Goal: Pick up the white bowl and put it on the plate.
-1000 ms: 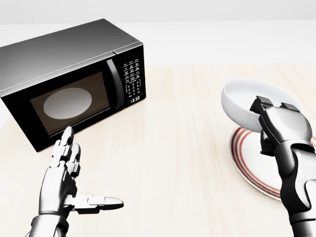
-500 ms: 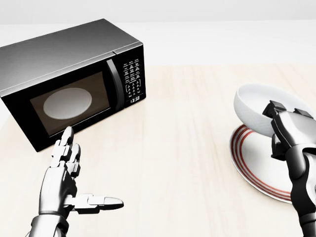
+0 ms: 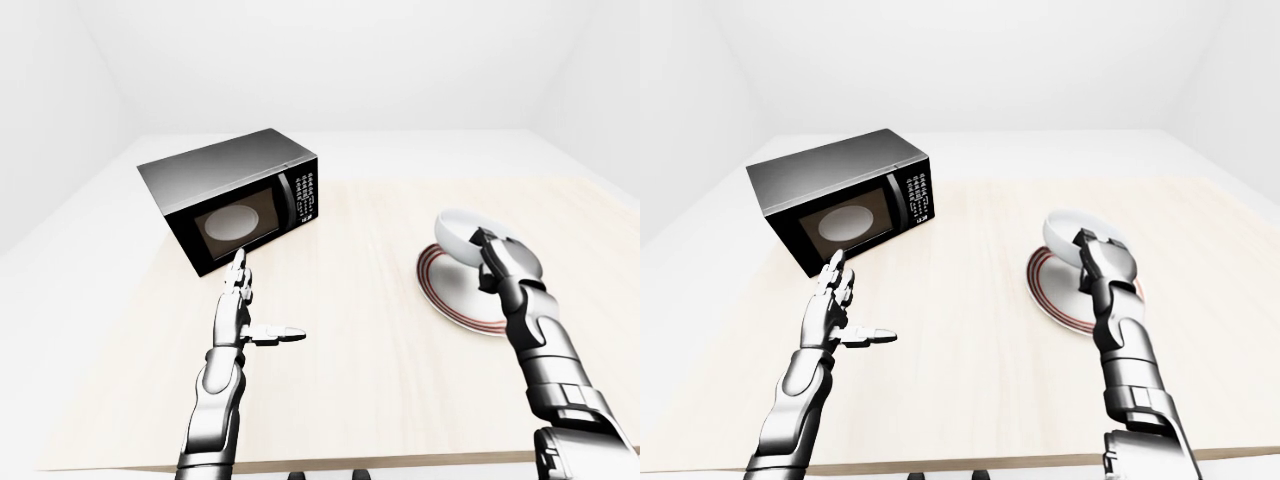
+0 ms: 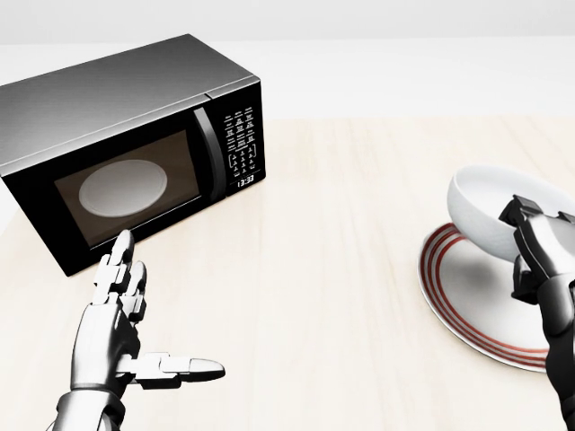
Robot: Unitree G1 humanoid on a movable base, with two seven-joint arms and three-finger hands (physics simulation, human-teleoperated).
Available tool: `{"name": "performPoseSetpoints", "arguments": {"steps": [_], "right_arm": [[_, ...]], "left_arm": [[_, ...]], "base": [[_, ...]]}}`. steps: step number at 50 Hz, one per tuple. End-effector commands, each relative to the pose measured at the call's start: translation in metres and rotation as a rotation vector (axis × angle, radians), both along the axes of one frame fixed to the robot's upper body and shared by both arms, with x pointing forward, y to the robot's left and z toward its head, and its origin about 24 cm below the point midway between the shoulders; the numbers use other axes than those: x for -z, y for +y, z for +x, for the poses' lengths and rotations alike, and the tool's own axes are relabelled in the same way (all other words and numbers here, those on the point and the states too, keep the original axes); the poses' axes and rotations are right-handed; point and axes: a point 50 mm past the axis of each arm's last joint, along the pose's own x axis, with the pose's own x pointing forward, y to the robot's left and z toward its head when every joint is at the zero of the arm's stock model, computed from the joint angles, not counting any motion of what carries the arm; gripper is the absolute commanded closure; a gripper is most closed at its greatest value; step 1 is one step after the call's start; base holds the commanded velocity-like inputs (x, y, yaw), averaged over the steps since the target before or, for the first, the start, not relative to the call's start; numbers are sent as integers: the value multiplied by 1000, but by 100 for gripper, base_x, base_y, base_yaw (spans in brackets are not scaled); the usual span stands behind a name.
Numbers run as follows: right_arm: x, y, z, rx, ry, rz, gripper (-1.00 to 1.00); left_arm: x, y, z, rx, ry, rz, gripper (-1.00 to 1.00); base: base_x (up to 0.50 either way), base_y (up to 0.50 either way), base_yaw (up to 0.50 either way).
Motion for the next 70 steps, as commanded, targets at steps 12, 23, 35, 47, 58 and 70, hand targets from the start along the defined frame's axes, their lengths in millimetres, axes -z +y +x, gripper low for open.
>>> {"name": "performPoseSetpoints", "arguments": {"steps": [12, 23, 35, 47, 58, 70], "right_arm": [[3, -15, -6, 51, -3, -48, 100], [5, -18, -9, 57, 2, -47, 100], [8, -22, -11, 71, 10, -48, 100], [12, -23, -13, 77, 21, -46, 100], [17, -23, -14, 77, 29, -44, 100], [21, -23, -15, 76, 35, -43, 100]], "left_arm": [[0, 0, 0, 0, 0, 0, -100], [0, 0, 0, 0, 0, 0, -100], [0, 0, 0, 0, 0, 0, -100], [0, 0, 0, 0, 0, 0, -100], [0, 0, 0, 0, 0, 0, -100], [0, 0, 0, 0, 0, 0, -100]], "base": [[0, 0, 0], [0, 0, 0], [0, 0, 0], [0, 0, 0], [0, 0, 0], [0, 0, 0]]}}
